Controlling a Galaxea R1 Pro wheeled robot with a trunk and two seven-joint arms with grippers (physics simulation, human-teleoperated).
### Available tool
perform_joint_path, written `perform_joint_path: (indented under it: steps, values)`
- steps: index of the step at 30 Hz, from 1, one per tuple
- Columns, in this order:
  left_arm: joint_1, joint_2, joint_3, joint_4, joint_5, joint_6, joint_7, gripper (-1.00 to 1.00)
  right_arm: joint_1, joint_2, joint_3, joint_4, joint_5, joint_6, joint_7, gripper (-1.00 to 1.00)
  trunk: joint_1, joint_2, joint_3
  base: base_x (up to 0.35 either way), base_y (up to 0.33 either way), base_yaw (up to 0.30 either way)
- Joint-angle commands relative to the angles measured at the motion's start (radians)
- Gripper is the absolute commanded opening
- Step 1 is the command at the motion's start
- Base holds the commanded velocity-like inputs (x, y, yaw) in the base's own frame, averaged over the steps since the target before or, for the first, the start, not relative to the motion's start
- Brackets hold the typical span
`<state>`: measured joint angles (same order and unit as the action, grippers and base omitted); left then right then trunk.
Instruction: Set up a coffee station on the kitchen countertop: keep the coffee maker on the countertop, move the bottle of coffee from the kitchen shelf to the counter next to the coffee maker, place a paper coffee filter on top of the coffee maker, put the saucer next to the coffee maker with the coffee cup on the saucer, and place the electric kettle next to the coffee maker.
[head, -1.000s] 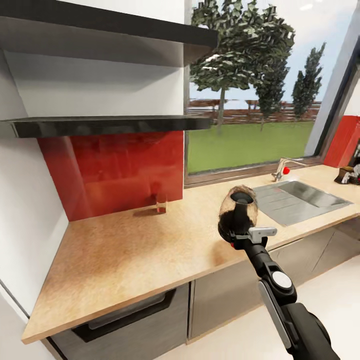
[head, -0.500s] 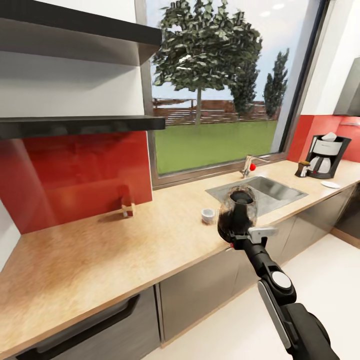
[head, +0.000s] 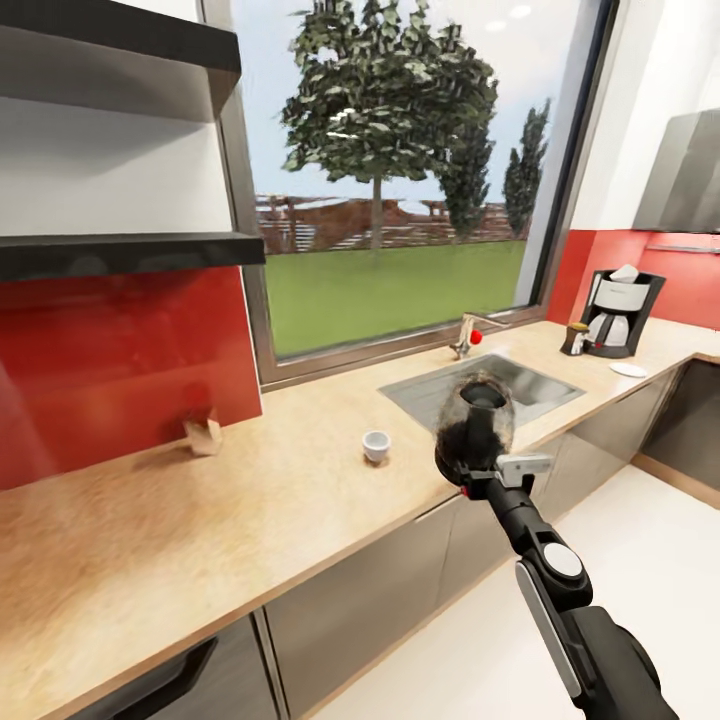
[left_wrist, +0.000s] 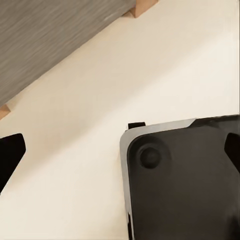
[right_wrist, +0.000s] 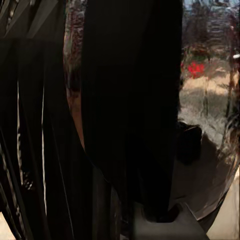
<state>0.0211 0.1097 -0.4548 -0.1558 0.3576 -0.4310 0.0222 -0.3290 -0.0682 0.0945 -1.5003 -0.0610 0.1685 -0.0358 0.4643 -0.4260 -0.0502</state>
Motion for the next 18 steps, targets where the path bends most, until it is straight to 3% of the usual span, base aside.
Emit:
perform_joint_path:
  steps: [1,18]
  values:
    - [0.0,0.001,-0.008,-0.002,0.009,-0.002,0.002,1.0,-0.001,-0.001,0.002,-0.002,-0.006,0.005,-0.004,-1.0,0.001,-0.002,-0.002,0.243,-0.184,-0.236]
    - [0.0,0.001,-0.008,-0.002,0.009,0.0,0.002,1.0,-0.001,-0.001,0.002,0.0,-0.005,0.005,-0.004,-1.0,0.001,-0.002,-0.002,0.243,-0.183,-0.265]
